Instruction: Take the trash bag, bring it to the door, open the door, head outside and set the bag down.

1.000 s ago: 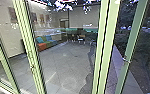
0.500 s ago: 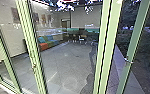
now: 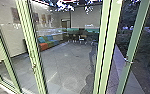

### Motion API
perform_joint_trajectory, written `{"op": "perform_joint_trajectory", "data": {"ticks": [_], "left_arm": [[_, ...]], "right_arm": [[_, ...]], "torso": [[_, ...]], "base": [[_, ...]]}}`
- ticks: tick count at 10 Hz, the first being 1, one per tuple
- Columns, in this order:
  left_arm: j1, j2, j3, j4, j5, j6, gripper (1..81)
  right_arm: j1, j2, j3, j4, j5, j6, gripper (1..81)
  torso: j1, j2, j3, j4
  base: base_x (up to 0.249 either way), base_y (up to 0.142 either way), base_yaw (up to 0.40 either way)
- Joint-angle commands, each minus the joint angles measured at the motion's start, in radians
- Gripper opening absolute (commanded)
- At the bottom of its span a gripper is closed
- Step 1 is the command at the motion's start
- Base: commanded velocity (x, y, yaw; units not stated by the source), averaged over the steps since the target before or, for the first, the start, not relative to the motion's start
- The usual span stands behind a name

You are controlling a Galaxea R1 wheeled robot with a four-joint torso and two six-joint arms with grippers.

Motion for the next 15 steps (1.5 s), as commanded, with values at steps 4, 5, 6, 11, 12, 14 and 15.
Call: {"op": "perform_joint_trajectory", "data": {"ticks": [4,5,6,11,12,14,15], "left_arm": [[-0.051,0.005,-0.001,-0.014,0.04,-0.008,1.0],[-0.051,0.008,-0.001,-0.014,0.04,-0.008,1.0],[-0.051,0.011,-0.001,-0.01,0.042,-0.006,1.0],[-0.051,0.019,-0.001,-0.001,0.052,0.0,1.0],[-0.051,0.016,-0.001,-0.001,0.054,0.001,1.0],[-0.051,0.011,0.0,-0.001,0.055,-0.002,1.0],[-0.051,0.011,0.0,-0.001,0.056,-0.002,1.0]], "right_arm": [[0.006,0.192,-0.302,-0.048,-0.025,-0.009,81.1],[0.003,0.192,-0.301,-0.047,-0.025,-0.009,81.1],[0.003,0.195,-0.299,-0.052,-0.023,-0.009,81.1],[0.006,0.211,-0.302,-0.065,-0.025,-0.01,81.1],[0.006,0.212,-0.301,-0.065,-0.025,-0.01,81.1],[0.009,0.214,-0.301,-0.065,-0.025,-0.01,81.1],[0.011,0.214,-0.299,-0.065,-0.025,-0.01,81.1]], "torso": [[0.0,0.0,0.0,0.0],[0.0,0.0,0.0,0.0],[0.0,0.0,0.0,0.0],[0.0,0.0,0.0,0.0],[0.0,0.0,0.0,0.0],[0.0,0.0,0.0,0.0],[0.0,0.0,0.0,0.0]], "base": [[0.0,0.0,0.0],[0.0,0.0,0.0],[0.0,0.0,0.0],[0.0,0.0,0.0],[0.0,0.0,0.0],[0.0,0.0,0.0],[0.0,0.0,0.0]]}}
